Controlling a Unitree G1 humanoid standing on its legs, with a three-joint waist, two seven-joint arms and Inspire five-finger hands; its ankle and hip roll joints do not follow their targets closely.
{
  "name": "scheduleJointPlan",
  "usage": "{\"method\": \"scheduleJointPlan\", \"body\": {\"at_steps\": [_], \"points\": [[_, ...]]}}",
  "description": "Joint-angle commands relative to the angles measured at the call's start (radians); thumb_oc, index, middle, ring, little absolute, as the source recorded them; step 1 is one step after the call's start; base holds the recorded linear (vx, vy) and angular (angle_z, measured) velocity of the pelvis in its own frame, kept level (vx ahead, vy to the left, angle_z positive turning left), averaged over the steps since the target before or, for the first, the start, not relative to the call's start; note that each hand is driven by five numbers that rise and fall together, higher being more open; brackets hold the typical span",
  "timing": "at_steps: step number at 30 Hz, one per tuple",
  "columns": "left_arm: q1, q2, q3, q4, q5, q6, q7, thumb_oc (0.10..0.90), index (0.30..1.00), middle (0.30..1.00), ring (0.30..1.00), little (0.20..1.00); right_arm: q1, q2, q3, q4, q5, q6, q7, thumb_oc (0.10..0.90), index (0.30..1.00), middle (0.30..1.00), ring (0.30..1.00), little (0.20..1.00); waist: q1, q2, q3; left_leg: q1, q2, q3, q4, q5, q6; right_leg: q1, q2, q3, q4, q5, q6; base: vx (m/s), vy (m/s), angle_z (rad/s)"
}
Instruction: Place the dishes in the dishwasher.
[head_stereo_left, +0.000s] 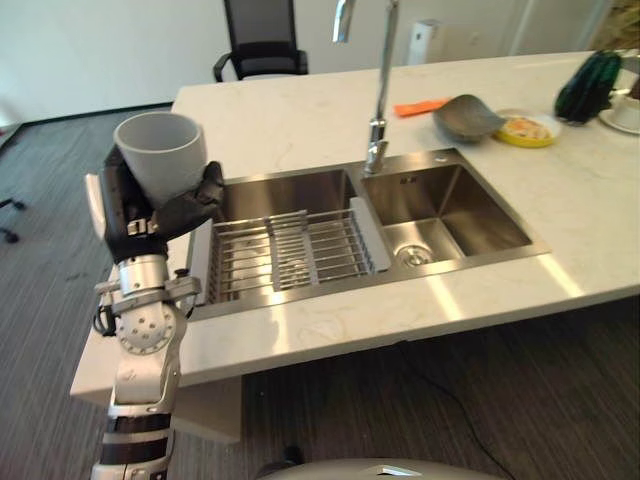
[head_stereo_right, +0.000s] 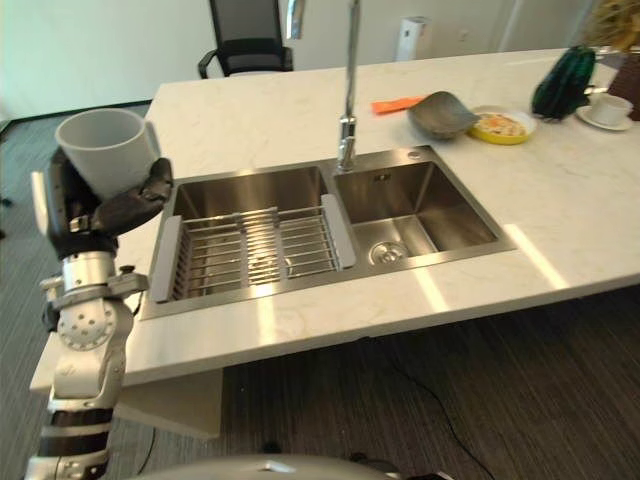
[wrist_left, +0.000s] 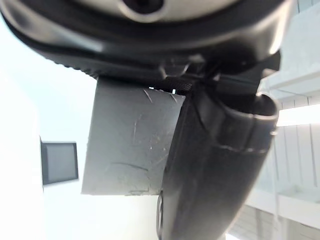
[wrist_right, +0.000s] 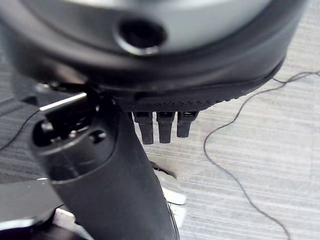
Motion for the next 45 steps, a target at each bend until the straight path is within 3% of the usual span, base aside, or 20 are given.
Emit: {"method": "scheduleJointPlan", "body": {"at_steps": [1, 4, 6, 9, 12, 15, 18, 21, 24, 27, 28, 29, 30, 32, 33, 34, 37, 42, 43, 45], "points": [[-0.078, 0.056, 0.071, -0.057, -0.02, -0.152, 0.018, 0.4, 0.3, 0.3, 0.3, 0.3, -0.173, 0.02, -0.028, -0.02, 0.046, -0.067, 0.006, 0.8, 0.9, 0.9, 0.9, 0.9, 0.055, -0.052, 0.021, -0.032, -0.038, -0.034, 0.071, -0.01, -0.034, -0.006, -0.032, -0.044, 0.016, -0.053, 0.019, -0.17, -0.082, 1.09], [-0.077, 0.027, 0.052, -0.092, -0.048, -0.164, 0.023, 0.4, 0.3, 0.3, 0.3, 0.3, -0.208, -0.004, 0.012, -0.023, -0.007, -0.064, 0.0, 0.8, 0.9, 0.9, 0.9, 0.9, 0.12, -0.028, 0.042, -0.143, -0.044, -0.074, -0.047, 0.115, -0.08, -0.063, -0.052, -0.186, 0.016, -0.068, 0.024, -0.26, -0.097, 1.51], [-0.093, 0.028, 0.031, -0.106, -0.032, -0.158, 0.015, 0.4, 0.3, 0.3, 0.3, 0.3, -0.219, -0.008, 0.022, -0.033, -0.018, -0.069, -0.005, 0.8, 0.9, 0.9, 0.9, 0.9, 0.117, -0.027, 0.045, -0.142, -0.019, -0.085, -0.046, 0.097, -0.089, -0.115, -0.065, -0.23, 0.016, -0.057, 0.026, -0.33, -0.131, 1.5], [-0.095, 0.044, 0.015, -0.12, 0.002, -0.149, 0.005, 0.4, 0.3, 0.3, 0.3, 0.3, -0.192, -0.019, -0.036, -0.013, 0.003, -0.077, -0.025, 0.8, 0.9, 0.9, 0.9, 0.9, 0.048, -0.04, 0.006, -0.058, 0.104, 0.073, 0.103, 0.026, -0.084, -0.158, -0.093, -0.37, 0.02, -0.046, 0.014, -0.41, -0.099, 1.08], [-0.102, 0.069, 0.003, -0.137, -0.01, -0.169, -0.031, 0.4, 0.3, 0.3, 0.3, 0.3, -0.168, -0.014, -0.113, 0.004, 0.053, -0.074, -0.044, 0.8, 0.9, 0.9, 0.9, 0.9, -0.006, -0.033, -0.041, 0.151, 0.218, 0.151, 0.177, 0.048, -0.144, -0.167, -0.125, -0.511, 0.024, -0.023, 0.002, -0.22, 0.019, 2.26], [-0.105, 0.07, 0.001, -0.143, -0.017, -0.171, -0.033, 0.4, 0.3, 0.3, 0.3, 0.3, -0.173, -0.006, -0.11, -0.001, 0.055, -0.071, -0.044, 0.8, 0.9, 0.9, 0.9, 0.9, -0.013, -0.024, -0.052, 0.202, 0.236, 0.137, 0.17, 0.039, -0.163, -0.158, -0.121, -0.521, 0.025, -0.041, 0.005, -0.13, 0.043, 1.36], [-0.144, 0.042, -0.031, -0.135, -0.046, -0.163, -0.031, 0.4, 0.3, 0.3, 0.3, 0.3, -0.173, 0.008, -0.104, -0.02, 0.059, -0.068, -0.051, 0.8, 0.9, 0.9, 0.9, 0.9, -0.042, -0.029, -0.082, 0.261, 0.274, 0.241, 0.134, 0.049, -0.179, -0.175, -0.157, -0.614, 0.032, -0.01, 0.003, -0.25, 0.13, 1.46], [-0.167, 0.052, -0.06, -0.142, 0.005, -0.141, -0.041, 0.4, 0.3, 0.3, 0.3, 0.3, -0.154, 0.014, -0.134, -0.024, 0.089, -0.072, -0.069, 0.8, 0.9, 0.9, 0.9, 0.9, -0.056, -0.025, -0.095, 0.26, 0.243, 0.319, 0.084, -0.002, -0.176, -0.171, -0.187, -0.704, 0.037, 0.031, 0.021, -0.2, 0.256, 1.55], [-0.143, 0.085, -0.051, -0.168, 0.06, -0.118, -0.07, 0.4, 0.3, 0.3, 0.3, 0.3, -0.17, 0.06, -0.126, 0.001, 0.077, -0.067, -0.072, 0.8, 0.9, 0.9, 0.9, 0.9, -0.045, -0.052, -0.09, 0.285, 0.222, 0.415, -0.011, -0.132, -0.133, -0.182, -0.266, -0.743, 0.059, 0.118, 0.08, -0.1, 0.286, 1.22], [-0.15, 0.079, -0.064, -0.14, 0.005, -0.113, -0.089, 0.4, 0.3, 0.3, 0.3, 0.3, -0.144, 0.11, -0.106, -0.035, 0.094, -0.066, -0.05, 0.8, 0.9, 0.9, 0.9, 0.9, -0.037, -0.091, -0.069, 0.263, 0.181, 0.434, 0.062, -0.188, -0.121, -0.181, -0.309, -0.739, 0.06, 0.16, 0.113, -0.12, 0.276, 0.41], [-0.158, 0.098, -0.076, -0.131, 0.016, -0.113, -0.092, 0.4, 0.3, 0.3, 0.3, 0.3, -0.13, 0.11, -0.105, -0.05, 0.116, -0.067, -0.041, 0.8, 0.9, 0.9, 0.9, 0.9, -0.034, -0.097, -0.055, 0.245, 0.165, 0.411, 0.12, -0.215, -0.108, -0.186, -0.306, -0.705, 0.076, 0.152, 0.118, -0.11, 0.335, 0.58], [-0.19, 0.138, -0.13, -0.12, 0.025, -0.115, -0.107, 0.4, 0.3, 0.3, 0.3, 0.3, -0.144, 0.095, -0.055, -0.065, 0.085, -0.067, -0.023, 0.8, 0.9, 0.9, 0.9, 0.9, -0.05, -0.096, -0.03, 0.206, 0.153, 0.359, 0.179, -0.235, -0.089, -0.202, -0.275, -0.575, 0.143, 0.12, 0.129, -0.05, 0.174, 0.39], [-0.196, 0.141, -0.131, -0.114, 0.025, -0.118, -0.105, 0.4, 0.3, 0.3, 0.3, 0.3, -0.147, 0.096, -0.055, -0.065, 0.085, -0.066, -0.022, 0.8, 0.9, 0.9, 0.9, 0.9, -0.051, -0.1, -0.028, 0.198, 0.153, 0.358, 0.191, -0.241, -0.087, -0.21, -0.282, -0.573, 0.155, 0.114, 0.129, -0.11, 0.211, 0.53], [-0.281, 0.176, -0.241, -0.108, 0.019, -0.132, -0.132, 0.4, 0.3, 0.3, 0.3, 0.3, -0.15, 0.065, -0.087, -0.045, 0.1, -0.055, -0.04, 0.8, 0.9, 0.9, 0.9, 0.9, -0.097, -0.087, -0.006, 0.104, 0.062, 0.216, 0.198, -0.207, 0.002, -0.218, -0.144, -0.183, 0.46, 0.072, 0.169, -0.21, 0.455, 1.38], [-0.285, 0.174, -0.243, -0.108, 0.019, -0.131, -0.132, 0.4, 0.3, 0.3, 0.3, 0.3, -0.153, 0.065, -0.091, -0.042, 0.101, -0.057, -0.039, 0.8, 0.9, 0.9, 0.9, 0.9, -0.096, -0.089, -0.008, 0.097, 0.059, 0.215, 0.197, -0.201, 0.003, -0.226, -0.147, -0.184, 0.462, 0.073, 0.167, -0.19, 0.447, 2.0], [-0.281, 0.193, -0.276, -0.107, 0.057, -0.126, -0.123, 0.4, 0.3, 0.3, 0.3, 0.3, -0.159, 0.054, -0.085, -0.026, 0.062, -0.053, -0.053, 0.8, 0.9, 0.9, 0.9, 0.9, -0.083, -0.077, -0.011, 0.068, 0.035, 0.162, 0.188, -0.186, 0.026, -0.215, -0.079, -0.152, 0.542, 0.059, 0.172, -0.07, 0.1, 2.05], [-0.319, 0.226, -0.265, -0.115, 0.133, -0.12, -0.051, 0.4, 0.3, 0.3, 0.3, 0.3, -0.216, 0.022, 0.059, -0.208, -0.015, -0.091, -0.058, 0.8, 0.9, 0.9, 0.9, 0.9, 0.024, -0.14, 0.003, -0.01, -0.04, 0.008, 0.199, -0.202, 0.029, -0.096, -0.028, -0.137, 0.27, -0.154, 0.048, -0.06, 0.036, 1.68], [-0.136, 0.125, -0.181, -0.113, 0.062, -0.135, -0.04, 0.4, 0.3, 0.3, 0.3, 0.3, -0.281, 0.076, 0.017, -0.166, 0.071, -0.103, -0.077, 0.8, 0.9, 0.9, 0.9, 0.9, 0.094, -0.166, -0.014, 0.01, -0.062, -0.027, 0.041, -0.121, 0.038, -0.052, -0.016, -0.222, 0.207, -0.141, 0.041, -0.04, -0.007, 0.97], [-0.135, 0.131, -0.208, -0.116, 0.045, -0.131, -0.057, 0.4, 0.3, 0.3, 0.3, 0.3, -0.393, 0.102, -0.007, -0.015, 0.059, -0.06, -0.156, 0.8, 0.9, 0.9, 0.9, 0.9, 0.133, -0.159, -0.035, 0.011, -0.071, -0.075, 0.005, -0.1, 0.04, -0.032, -0.022, -0.249, 0.185, -0.142, 0.048, 0.04, 0.071, 0.65], [-0.112, 0.126, -0.167, -0.132, 0.031, -0.136, -0.054, 0.4, 0.3, 0.3, 0.3, 0.3, -0.312, 0.067, -0.065, 0.024, 0.107, -0.089, -0.123, 0.8, 0.9, 0.9, 0.9, 0.9, 0.127, -0.16, -0.032, 0.002, -0.076, -0.09, -0.048, -0.06, 0.038, -0.036, -0.026, -0.28, 0.163, -0.131, 0.05, 0.0, 0.109, 0.97]]}}
